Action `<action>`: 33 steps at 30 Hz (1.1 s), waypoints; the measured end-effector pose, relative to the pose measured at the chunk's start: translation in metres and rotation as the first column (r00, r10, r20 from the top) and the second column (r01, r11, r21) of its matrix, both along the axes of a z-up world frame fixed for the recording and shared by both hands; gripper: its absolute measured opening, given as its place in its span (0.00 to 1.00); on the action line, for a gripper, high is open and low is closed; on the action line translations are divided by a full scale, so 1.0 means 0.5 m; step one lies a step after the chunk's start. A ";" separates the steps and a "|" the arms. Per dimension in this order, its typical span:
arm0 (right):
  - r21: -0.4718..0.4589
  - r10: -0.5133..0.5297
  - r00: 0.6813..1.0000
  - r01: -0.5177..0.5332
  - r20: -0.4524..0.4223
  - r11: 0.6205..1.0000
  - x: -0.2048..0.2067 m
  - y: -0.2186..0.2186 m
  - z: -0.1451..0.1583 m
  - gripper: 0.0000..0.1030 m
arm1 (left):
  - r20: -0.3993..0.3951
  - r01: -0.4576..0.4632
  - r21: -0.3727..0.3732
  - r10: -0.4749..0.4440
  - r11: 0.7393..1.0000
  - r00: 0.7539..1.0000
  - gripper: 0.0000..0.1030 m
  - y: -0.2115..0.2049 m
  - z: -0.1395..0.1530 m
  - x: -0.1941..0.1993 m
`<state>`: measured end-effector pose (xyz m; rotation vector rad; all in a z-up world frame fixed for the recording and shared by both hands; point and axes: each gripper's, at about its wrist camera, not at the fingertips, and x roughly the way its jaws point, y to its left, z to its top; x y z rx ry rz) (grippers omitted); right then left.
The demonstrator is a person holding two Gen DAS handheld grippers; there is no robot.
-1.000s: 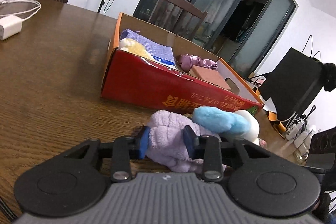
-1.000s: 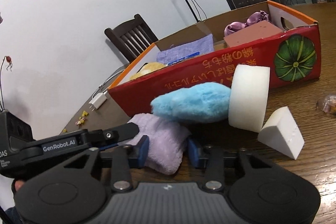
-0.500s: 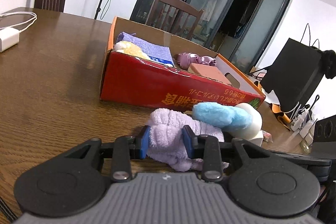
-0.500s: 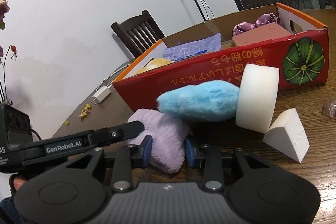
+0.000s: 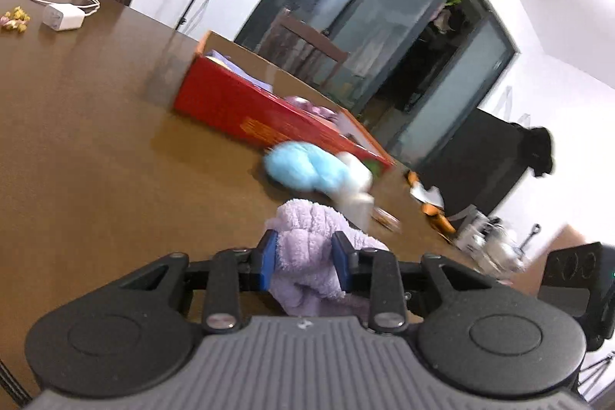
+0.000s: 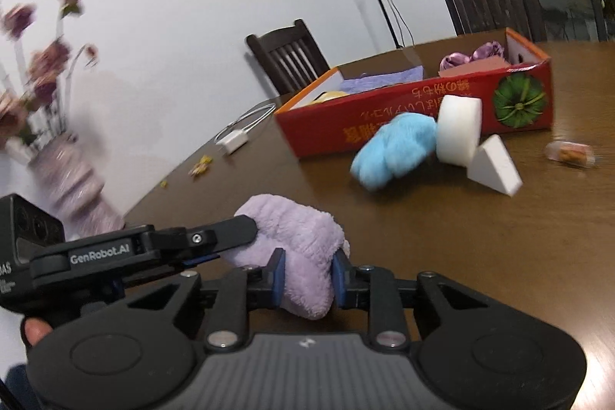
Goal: Organize soft objects
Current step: 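Close both grippers on the lavender fuzzy towel and lift it, then carry the towel over the box and open both grippers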
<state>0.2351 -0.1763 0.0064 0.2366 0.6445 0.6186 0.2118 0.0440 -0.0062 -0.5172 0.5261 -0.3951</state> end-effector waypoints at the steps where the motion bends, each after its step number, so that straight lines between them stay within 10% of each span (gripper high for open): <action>1: -0.001 0.003 1.000 -0.003 0.008 1.000 -0.024 -0.008 0.008 0.23 | 0.008 0.005 0.002 -0.005 1.000 1.000 0.30 -0.007 0.008 -0.019; 17: 0.095 -0.054 0.995 0.046 0.087 0.994 -0.059 -0.086 0.084 0.23 | 0.137 0.051 0.014 -0.053 0.999 0.989 0.30 -0.075 0.101 0.006; 23: 0.072 -0.069 0.988 0.060 0.141 0.996 0.076 -0.110 0.154 0.23 | 0.172 0.038 0.064 -0.048 0.997 0.984 0.30 -0.115 0.166 0.166; 33: 0.088 -0.006 0.993 0.016 -0.120 0.996 0.450 -0.125 0.183 0.23 | -0.041 0.005 0.143 0.001 0.990 0.999 0.30 -0.132 0.181 0.478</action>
